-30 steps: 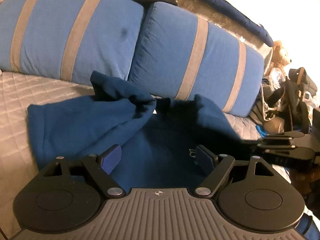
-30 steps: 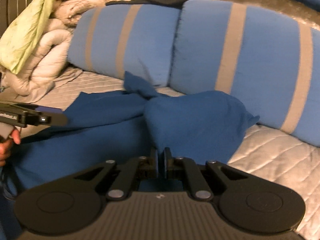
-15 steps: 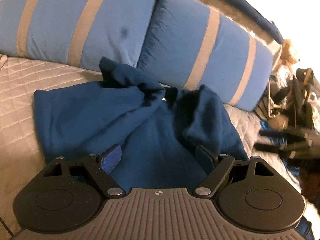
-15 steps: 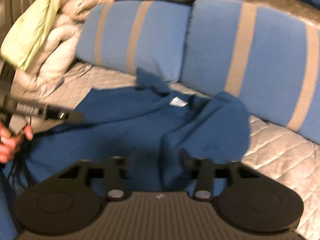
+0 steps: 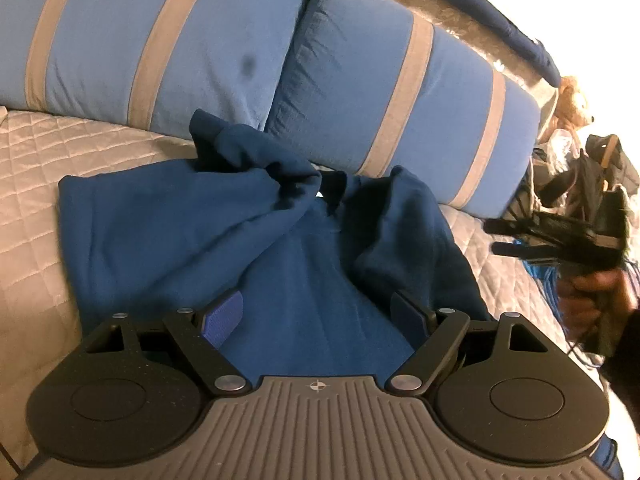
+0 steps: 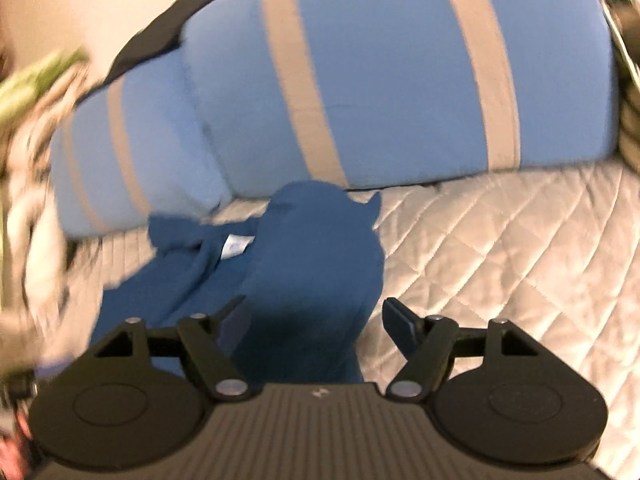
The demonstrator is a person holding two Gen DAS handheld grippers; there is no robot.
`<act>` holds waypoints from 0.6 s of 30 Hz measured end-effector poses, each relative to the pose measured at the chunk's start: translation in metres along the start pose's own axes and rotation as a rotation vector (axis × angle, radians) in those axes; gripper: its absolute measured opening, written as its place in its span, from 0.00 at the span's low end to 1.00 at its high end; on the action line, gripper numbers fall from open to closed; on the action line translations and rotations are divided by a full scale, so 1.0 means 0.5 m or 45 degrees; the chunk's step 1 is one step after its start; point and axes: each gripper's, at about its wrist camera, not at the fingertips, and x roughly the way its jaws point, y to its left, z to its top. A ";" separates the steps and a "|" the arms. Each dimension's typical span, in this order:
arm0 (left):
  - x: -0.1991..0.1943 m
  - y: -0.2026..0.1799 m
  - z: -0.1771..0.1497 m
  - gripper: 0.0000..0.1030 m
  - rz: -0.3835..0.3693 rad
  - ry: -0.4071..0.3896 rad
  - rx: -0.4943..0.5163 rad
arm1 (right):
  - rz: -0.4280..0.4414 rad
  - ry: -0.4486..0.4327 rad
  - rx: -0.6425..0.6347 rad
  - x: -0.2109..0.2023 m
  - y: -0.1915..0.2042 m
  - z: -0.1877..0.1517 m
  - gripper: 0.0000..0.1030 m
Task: Fold clothes
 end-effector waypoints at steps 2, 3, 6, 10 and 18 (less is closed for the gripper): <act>0.001 0.000 0.001 0.79 -0.003 0.001 0.002 | 0.029 -0.011 0.132 0.031 -0.033 0.007 0.80; 0.001 0.000 0.001 0.79 -0.004 0.001 0.003 | 0.044 -0.016 0.198 0.046 -0.050 0.010 0.80; 0.004 -0.001 0.002 0.79 -0.006 0.006 0.010 | 0.082 -0.039 0.391 0.091 -0.101 0.013 0.80; 0.009 0.000 0.003 0.79 -0.014 0.015 0.013 | 0.174 -0.045 0.635 0.142 -0.161 0.005 0.80; 0.015 0.007 0.005 0.79 0.005 0.025 -0.014 | 0.295 -0.035 0.829 0.193 -0.204 -0.010 0.22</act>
